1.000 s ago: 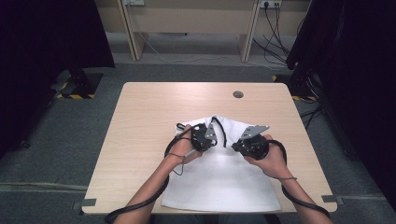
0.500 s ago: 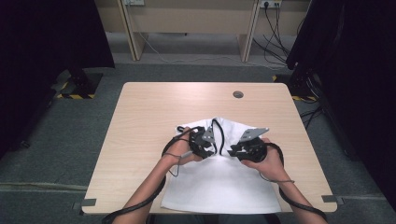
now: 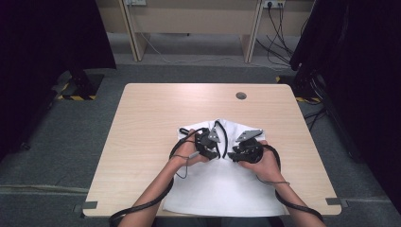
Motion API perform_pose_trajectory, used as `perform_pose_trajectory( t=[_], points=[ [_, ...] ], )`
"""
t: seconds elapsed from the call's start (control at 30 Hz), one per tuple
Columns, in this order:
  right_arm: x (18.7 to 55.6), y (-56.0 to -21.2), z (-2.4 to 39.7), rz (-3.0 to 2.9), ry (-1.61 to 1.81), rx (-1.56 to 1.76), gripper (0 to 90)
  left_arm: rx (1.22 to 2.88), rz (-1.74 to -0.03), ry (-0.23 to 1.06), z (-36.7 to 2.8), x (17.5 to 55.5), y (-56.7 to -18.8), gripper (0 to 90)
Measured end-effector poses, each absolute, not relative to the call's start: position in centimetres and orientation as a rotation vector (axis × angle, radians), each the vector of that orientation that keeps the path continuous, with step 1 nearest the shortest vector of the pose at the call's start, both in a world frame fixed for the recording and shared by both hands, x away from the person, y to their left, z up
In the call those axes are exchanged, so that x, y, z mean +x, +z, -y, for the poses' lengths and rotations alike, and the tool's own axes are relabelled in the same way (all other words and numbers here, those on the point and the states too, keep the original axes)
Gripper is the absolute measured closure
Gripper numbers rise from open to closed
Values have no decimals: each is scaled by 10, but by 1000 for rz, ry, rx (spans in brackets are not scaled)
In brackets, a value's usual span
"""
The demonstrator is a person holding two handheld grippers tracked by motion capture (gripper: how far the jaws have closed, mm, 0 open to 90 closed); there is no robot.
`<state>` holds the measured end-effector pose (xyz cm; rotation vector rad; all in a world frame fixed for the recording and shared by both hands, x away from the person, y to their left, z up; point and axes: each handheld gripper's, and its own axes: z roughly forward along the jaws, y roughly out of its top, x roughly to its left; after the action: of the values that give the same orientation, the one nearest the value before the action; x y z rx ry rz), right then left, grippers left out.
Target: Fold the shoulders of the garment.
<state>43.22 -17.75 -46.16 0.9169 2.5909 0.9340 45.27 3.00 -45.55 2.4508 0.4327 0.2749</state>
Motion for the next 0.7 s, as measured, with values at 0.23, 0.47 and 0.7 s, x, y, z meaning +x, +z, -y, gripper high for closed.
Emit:
perform_pose_trajectory(
  t=[0.23, 0.47, 0.7],
  points=[
    [441, -454, 183, -2548, 941, 981, 606, 2468, -464, 268, -35, 457, -455, 602],
    [448, -455, 190, -2533, 968, 1005, 584, 2406, -513, 275, -46, 465, -448, 571],
    [481, -426, 257, -2250, 963, 1276, 564, 2214, -822, 424, -106, 503, -429, 508]
  ],
)
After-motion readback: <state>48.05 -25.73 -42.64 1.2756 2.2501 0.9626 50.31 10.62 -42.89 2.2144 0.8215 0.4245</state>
